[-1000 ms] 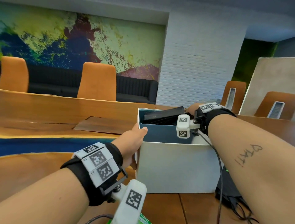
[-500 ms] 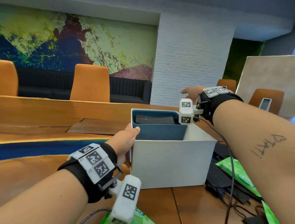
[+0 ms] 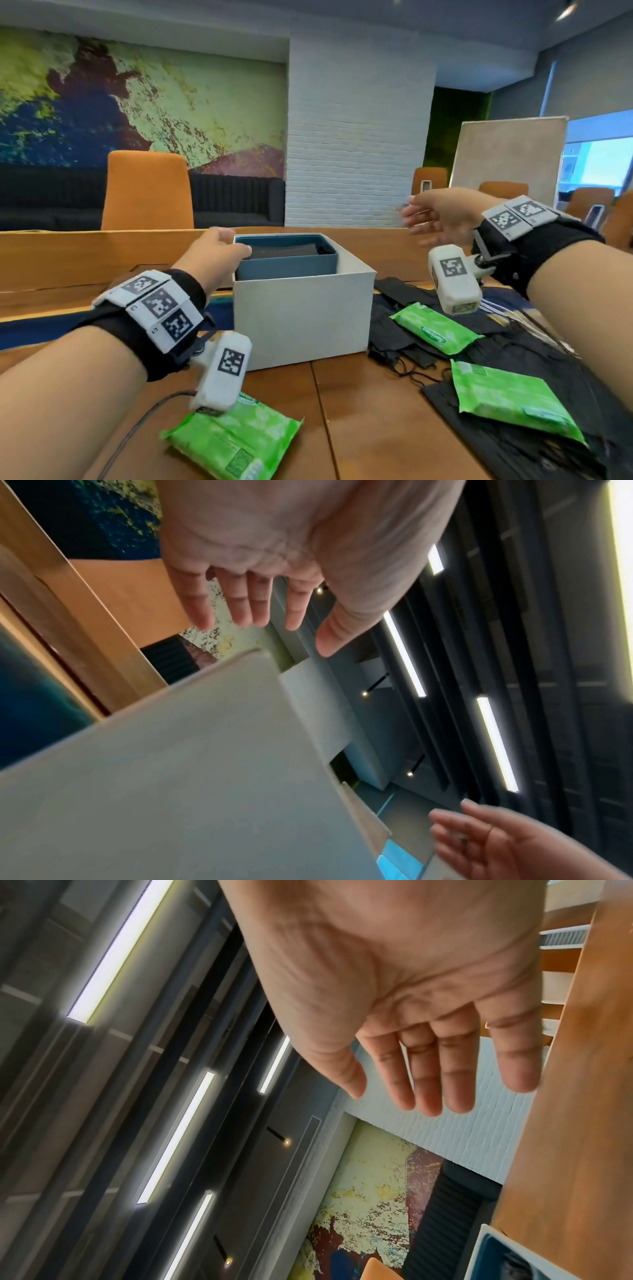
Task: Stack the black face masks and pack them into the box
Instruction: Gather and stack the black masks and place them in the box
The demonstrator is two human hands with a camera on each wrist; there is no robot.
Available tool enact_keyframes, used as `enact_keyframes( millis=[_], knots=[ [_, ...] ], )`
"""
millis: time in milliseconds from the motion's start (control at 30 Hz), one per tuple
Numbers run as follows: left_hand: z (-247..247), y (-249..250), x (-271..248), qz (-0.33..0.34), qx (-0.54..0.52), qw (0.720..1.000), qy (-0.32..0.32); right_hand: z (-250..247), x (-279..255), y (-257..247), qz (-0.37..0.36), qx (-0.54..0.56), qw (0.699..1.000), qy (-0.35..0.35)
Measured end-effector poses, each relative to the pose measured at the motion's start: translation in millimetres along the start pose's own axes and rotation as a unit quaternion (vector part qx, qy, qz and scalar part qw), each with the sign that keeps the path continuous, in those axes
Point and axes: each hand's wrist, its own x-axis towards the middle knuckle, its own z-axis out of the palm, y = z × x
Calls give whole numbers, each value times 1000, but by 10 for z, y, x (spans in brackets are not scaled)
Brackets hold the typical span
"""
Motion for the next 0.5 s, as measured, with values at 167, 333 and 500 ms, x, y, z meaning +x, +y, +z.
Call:
enact_keyframes(
  millis=[167, 333, 500],
  knots=[
    [222, 304, -365, 43, -25, 998, -38, -214, -427, 252, 51, -78, 993, -76],
    [817, 349, -744, 0, 75, 965, -250, -448, -682, 705, 104, -188, 971, -104],
    [1502, 211, -1011, -119, 93, 906, -394, -808, -864, 1220, 189, -182, 959, -105]
  ],
)
